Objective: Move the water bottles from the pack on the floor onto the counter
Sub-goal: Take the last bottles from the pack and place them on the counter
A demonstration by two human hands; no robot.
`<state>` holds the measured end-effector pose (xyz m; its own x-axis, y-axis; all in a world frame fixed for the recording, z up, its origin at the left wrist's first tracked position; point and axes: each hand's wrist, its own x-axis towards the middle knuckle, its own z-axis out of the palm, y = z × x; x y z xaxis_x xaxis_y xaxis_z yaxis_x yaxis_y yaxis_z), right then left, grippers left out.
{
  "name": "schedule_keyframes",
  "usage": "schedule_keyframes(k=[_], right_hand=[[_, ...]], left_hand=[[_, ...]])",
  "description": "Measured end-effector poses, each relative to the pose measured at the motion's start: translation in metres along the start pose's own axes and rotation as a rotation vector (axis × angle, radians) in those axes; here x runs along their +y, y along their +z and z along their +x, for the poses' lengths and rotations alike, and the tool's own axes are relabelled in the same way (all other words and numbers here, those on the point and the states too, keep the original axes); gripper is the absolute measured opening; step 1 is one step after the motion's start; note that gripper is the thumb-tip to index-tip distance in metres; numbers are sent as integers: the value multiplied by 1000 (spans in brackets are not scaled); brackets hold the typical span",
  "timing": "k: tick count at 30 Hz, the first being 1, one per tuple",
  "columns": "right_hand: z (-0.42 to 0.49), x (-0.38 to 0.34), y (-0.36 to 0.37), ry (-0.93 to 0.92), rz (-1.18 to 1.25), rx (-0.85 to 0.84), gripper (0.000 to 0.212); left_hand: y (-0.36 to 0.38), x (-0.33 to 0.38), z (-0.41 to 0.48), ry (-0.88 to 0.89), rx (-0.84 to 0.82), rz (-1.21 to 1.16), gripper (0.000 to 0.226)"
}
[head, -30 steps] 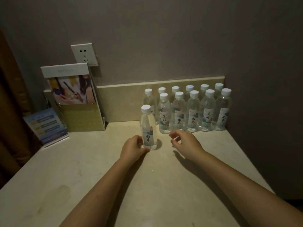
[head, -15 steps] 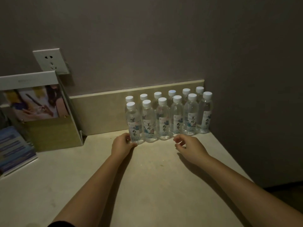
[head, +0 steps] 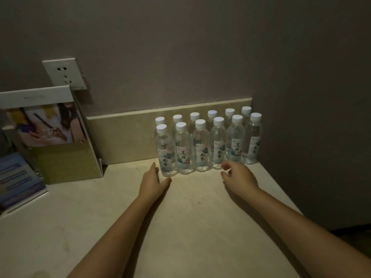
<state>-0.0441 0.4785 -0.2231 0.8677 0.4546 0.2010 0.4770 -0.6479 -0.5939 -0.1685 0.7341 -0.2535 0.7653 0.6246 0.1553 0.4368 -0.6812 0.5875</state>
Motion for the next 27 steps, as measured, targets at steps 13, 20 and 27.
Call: schedule_keyframes(k=[13, 20, 27], right_hand=[[25, 68, -37, 276, 139, 236, 60], [50, 70, -44, 257, 240, 172, 49], [63, 77, -50, 249, 209, 156, 45]], left_hand=[[39, 74, -54, 36, 180, -72, 50], [58, 83, -62, 90, 166, 88, 43], [61, 90, -60, 68, 168, 207, 21]])
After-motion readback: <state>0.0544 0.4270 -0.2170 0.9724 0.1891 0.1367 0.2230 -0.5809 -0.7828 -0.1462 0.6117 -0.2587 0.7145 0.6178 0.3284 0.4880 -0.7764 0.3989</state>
